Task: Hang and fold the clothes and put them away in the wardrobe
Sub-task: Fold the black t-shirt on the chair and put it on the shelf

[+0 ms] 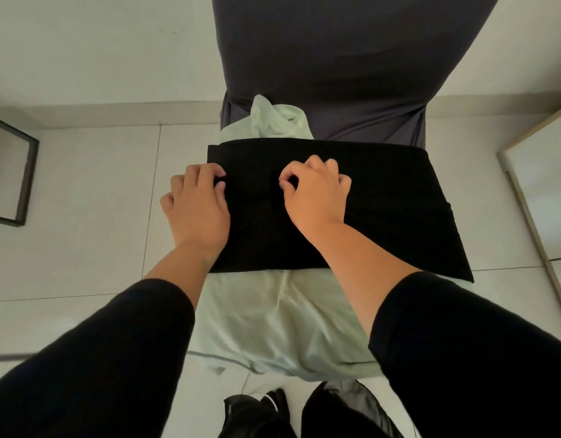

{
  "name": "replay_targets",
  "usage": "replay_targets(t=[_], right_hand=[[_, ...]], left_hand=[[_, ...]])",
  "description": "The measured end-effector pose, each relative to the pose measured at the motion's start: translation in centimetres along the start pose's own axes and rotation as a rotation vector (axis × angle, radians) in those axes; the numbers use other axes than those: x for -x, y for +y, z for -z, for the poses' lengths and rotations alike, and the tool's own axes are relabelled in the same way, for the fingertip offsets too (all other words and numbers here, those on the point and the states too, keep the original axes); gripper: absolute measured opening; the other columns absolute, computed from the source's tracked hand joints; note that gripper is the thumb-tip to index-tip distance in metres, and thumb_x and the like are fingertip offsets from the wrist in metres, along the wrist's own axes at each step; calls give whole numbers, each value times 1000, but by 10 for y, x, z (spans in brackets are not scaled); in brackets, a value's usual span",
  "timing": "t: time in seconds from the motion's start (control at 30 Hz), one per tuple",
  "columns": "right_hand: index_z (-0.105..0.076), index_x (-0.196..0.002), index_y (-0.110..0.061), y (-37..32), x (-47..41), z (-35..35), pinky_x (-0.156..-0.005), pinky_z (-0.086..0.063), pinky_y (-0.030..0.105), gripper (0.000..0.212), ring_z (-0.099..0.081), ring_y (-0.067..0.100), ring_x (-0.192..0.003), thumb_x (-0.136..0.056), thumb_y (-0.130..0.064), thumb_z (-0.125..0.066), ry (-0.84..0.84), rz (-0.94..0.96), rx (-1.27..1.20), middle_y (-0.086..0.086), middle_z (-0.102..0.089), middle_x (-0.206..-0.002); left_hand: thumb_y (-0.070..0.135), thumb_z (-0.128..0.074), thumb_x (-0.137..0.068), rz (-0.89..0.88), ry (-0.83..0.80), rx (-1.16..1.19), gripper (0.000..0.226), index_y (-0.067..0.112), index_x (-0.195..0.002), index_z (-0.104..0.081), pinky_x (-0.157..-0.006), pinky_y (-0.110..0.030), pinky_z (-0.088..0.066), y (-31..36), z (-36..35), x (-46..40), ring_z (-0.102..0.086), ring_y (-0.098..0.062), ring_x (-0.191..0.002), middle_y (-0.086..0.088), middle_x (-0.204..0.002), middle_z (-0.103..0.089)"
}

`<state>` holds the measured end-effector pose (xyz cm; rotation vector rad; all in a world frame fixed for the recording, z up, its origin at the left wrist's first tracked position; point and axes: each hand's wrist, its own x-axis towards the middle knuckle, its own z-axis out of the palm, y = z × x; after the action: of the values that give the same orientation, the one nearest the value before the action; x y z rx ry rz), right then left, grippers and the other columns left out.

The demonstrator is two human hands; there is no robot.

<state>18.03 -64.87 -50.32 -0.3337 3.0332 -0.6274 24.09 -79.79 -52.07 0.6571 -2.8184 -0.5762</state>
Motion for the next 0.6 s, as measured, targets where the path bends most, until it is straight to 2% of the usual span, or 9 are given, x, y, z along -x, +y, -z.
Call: replay_targets(t=[0.13,0.2,0.27,0.33,0.4,0.47,0.6], right_hand=[[-53,-115,-34,1,19,-9,-86,-31,32,26,-45,16,-102,-91,-24,-53,33,46,19,-7,-51,-106],[-47,-124,-33,-1,30,-15,-81,-32,31,42,-46,16,-98,-88,-16,-55,21,160,10,-6,-51,-105],[-44,-132,-34,-3,33,-18,-79,-36,32,53,-47,16,-95,-86,-10,-56,33,254,22,-4,-51,-106],[-49,-129,-35,-5,29,-15,-80,-38,34,47,-49,17,-95,-88,-15,-56,19,290,39,-4,-53,-104],[-59,-119,-36,-7,23,-10,-83,-37,35,28,-53,17,-96,-93,-25,-53,-27,307,67,-6,-59,-99],[-63,-112,-34,-10,21,-6,-83,-37,35,22,-55,16,-93,-96,-29,-49,-20,288,0,-7,-63,-94],[-64,-102,-27,-17,36,-3,-79,-37,30,15,-53,13,-86,-92,-27,-51,79,288,-123,-10,-58,-86]], left_hand=[[33,-43,-97,203,-115,248,43,17,-136,-36,-98,-45,-37,-14,-12,33,-44,-22,-122,-3,-138,-36],[36,-51,-92,130,-118,340,48,17,-135,-37,-98,-43,-42,-26,-12,53,-46,-19,-120,-1,-136,-36],[38,-57,-84,21,-104,334,52,23,-131,-40,-97,-42,-44,-34,-8,66,-48,-15,-117,4,-131,-40],[37,-58,-80,-15,-67,304,47,27,-124,-47,-95,-44,-46,-36,-3,65,-51,-13,-112,8,-125,-45],[30,-60,-83,-52,-29,263,30,26,-113,-56,-90,-44,-48,-36,2,58,-55,-13,-103,9,-117,-51],[25,-59,-89,-92,-2,192,12,24,-101,-61,-90,-41,-47,-35,7,52,-59,-15,-95,8,-108,-57],[15,-42,-97,-11,99,148,12,18,-97,-53,-91,-25,-28,-36,18,56,-53,-15,-89,4,-101,-54]])
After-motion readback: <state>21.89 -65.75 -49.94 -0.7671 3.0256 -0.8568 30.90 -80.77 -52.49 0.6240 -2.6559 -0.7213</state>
